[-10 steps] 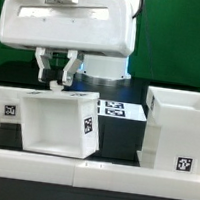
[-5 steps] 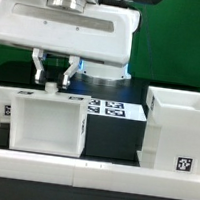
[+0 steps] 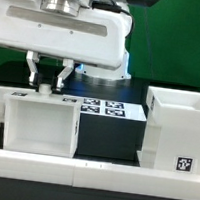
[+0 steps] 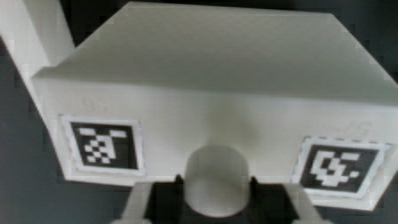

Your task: Assemble drawer

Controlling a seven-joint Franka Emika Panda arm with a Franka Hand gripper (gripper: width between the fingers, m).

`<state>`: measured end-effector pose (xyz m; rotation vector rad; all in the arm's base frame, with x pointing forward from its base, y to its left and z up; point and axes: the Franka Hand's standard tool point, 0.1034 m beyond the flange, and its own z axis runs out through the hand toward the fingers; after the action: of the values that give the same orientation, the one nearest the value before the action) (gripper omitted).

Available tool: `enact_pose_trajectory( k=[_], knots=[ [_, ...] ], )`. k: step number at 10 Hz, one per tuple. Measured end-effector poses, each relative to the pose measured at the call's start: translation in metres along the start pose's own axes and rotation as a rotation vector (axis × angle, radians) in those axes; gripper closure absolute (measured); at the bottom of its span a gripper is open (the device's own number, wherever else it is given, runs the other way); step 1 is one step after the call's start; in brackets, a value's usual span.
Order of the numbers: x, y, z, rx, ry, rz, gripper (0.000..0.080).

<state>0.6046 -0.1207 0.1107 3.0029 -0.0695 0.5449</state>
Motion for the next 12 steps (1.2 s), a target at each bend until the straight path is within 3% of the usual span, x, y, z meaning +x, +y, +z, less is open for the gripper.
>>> enact_pose_trajectory(
  k=[3, 8, 10, 11, 12],
  knots=[
    [-0.016, 0.002, 0.003, 0.013, -0.051, 0.001, 0.064],
    [-0.021, 0.007, 0.008, 0.02, -0.084, 0.009, 0.063],
    [-0.022, 0.007, 0.008, 0.02, -0.084, 0.009, 0.0272],
    [-0.027, 0.0, 0.009, 0.045, -0.146, 0.048, 0.0188],
    [-0.019, -0.01, 0.005, 0.086, -0.242, 0.095, 0.0188]
  ],
)
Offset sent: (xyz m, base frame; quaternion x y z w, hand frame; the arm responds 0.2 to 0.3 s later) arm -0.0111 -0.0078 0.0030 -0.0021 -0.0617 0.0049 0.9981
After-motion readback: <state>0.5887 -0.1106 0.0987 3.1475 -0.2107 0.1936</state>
